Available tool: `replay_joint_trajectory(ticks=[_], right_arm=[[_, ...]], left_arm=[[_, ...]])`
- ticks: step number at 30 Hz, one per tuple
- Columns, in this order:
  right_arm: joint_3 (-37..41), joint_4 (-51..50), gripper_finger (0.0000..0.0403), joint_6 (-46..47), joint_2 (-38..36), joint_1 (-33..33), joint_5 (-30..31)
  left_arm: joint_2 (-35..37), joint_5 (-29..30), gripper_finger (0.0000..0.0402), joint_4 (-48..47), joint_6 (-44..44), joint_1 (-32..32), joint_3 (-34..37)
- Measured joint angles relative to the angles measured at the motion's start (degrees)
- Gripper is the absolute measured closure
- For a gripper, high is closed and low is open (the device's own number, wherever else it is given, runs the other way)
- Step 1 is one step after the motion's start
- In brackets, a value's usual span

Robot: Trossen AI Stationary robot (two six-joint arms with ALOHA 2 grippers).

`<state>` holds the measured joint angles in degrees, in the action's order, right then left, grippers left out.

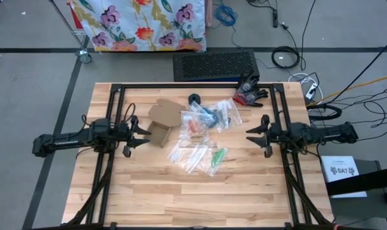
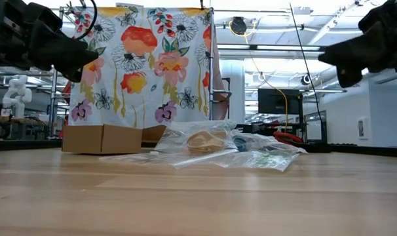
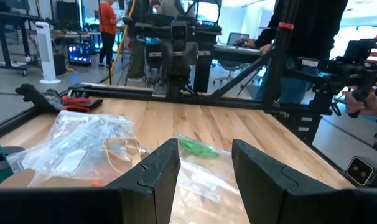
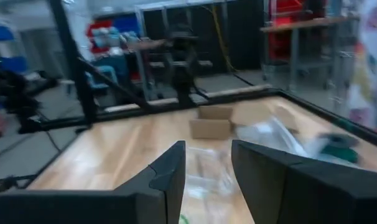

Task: Sort rubber bands
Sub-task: Return to Home Position

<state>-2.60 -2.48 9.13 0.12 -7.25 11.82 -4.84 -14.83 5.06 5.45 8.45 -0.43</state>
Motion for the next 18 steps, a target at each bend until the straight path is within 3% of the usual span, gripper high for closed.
replay_joint_trajectory(ticks=[5, 18], right_arm=[[1.82, 4.00, 0.0282, 0.11, 0.06, 0.01, -6.28], [1.82, 4.11, 0.0282, -0.81, 0.31, 0.00, -6.22]], left_arm=[[0.49, -0.41, 0.0250, -0.22, -0.01, 0.00, 0.00], [0.46, -1.01, 0.0250, -2.31, 0.09, 0.00, 0.00]])
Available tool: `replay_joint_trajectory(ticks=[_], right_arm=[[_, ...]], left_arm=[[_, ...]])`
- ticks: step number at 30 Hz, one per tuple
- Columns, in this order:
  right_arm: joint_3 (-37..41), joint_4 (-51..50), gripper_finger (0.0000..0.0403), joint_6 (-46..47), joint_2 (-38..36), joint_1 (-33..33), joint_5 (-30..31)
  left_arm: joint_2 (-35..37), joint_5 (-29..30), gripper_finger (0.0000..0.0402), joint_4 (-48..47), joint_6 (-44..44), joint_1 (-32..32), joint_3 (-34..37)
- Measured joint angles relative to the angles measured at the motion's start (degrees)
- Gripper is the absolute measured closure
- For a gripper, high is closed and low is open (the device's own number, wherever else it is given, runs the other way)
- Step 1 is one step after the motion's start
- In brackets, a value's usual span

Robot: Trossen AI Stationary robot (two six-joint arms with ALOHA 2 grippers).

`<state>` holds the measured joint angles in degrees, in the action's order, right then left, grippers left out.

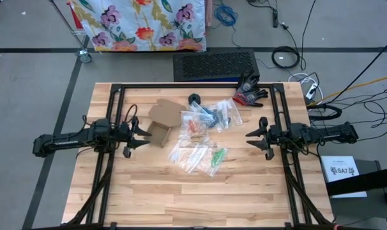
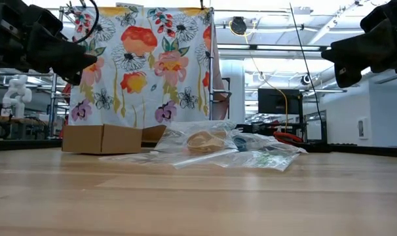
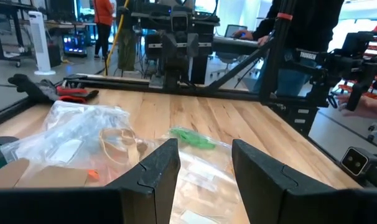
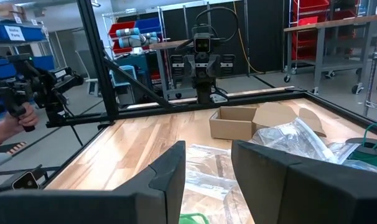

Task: Sort rubber bands
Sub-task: Return to Home Position

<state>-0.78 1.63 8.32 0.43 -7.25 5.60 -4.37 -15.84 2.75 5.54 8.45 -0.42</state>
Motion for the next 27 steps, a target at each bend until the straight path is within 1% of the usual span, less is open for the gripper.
replay_joint_trajectory(ticks=[8, 11, 19, 22, 27], right_arm=[[0.00, 0.06, 0.0282, -0.02, 0.00, 0.00, 0.04], [0.00, 0.09, 0.0282, -0.02, 0.00, 0.00, 0.05], [0.00, 0.10, 0.0282, -0.02, 0.00, 0.00, 0.09], [0.00, 0.09, 0.0282, -0.02, 0.00, 0.00, 0.11], [0.00, 0.09, 0.0282, -0.03, 0.00, 0.00, 0.15]], left_arm=[[-1.03, 1.05, 0.0250, -0.08, -0.53, 0.02, 0.02], [-3.43, 1.09, 0.0250, -0.08, -3.18, 0.02, 0.02], [-11.22, 1.36, 0.0250, -0.14, -3.26, 0.02, 0.02], [-12.69, 1.36, 0.0250, -0.16, -2.95, 0.02, 0.02], [-13.01, 1.36, 0.0250, -0.10, -2.95, 0.02, 0.02]])
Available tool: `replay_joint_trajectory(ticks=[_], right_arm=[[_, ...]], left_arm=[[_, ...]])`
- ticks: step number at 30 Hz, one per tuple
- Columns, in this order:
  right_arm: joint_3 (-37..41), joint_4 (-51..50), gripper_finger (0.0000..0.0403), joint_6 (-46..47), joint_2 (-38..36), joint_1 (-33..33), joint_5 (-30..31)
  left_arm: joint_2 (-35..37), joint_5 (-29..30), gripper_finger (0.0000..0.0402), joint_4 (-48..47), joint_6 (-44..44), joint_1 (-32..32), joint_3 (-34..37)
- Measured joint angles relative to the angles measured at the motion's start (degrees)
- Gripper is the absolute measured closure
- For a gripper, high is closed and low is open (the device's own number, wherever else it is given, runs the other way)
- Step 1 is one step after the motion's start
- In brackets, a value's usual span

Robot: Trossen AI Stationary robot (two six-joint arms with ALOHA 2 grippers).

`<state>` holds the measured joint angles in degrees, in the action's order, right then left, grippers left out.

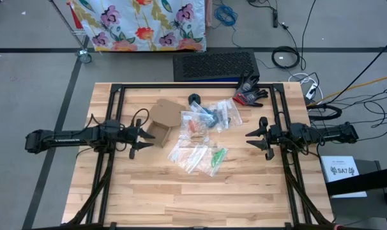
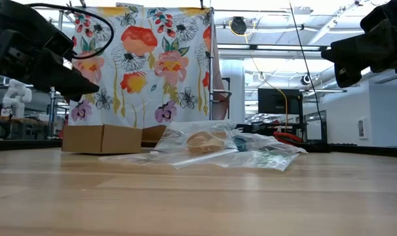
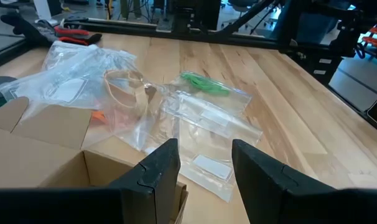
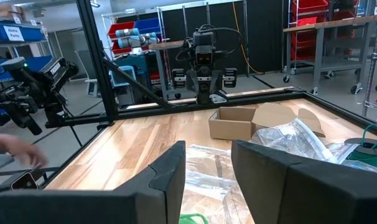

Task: Sort rubber bands
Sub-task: Return to Home Position

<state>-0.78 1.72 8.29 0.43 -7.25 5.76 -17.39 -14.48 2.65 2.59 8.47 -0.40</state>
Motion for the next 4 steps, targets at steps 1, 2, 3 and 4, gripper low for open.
replay_joint_trajectory(ticks=[1, 2, 3, 4], right_arm=[[0.00, 0.01, 0.0282, -0.01, 0.00, 0.00, 0.00], [0.00, 0.00, 0.0282, 0.01, 0.00, 0.00, 0.00], [0.00, 0.02, 0.0282, -0.01, 0.00, 0.00, 0.00], [0.00, 0.00, 0.0282, -0.01, 0.00, 0.00, 0.00]], left_arm=[[-0.02, 0.00, 0.0250, -0.02, 0.00, 0.00, 0.00], [-0.02, 0.02, 0.0250, -0.02, 0.00, 0.00, 0.00], [0.00, 0.02, 0.0250, -0.02, -0.02, 0.00, 0.00], [-0.02, 0.02, 0.0250, 0.00, 0.00, 0.00, 0.00]])
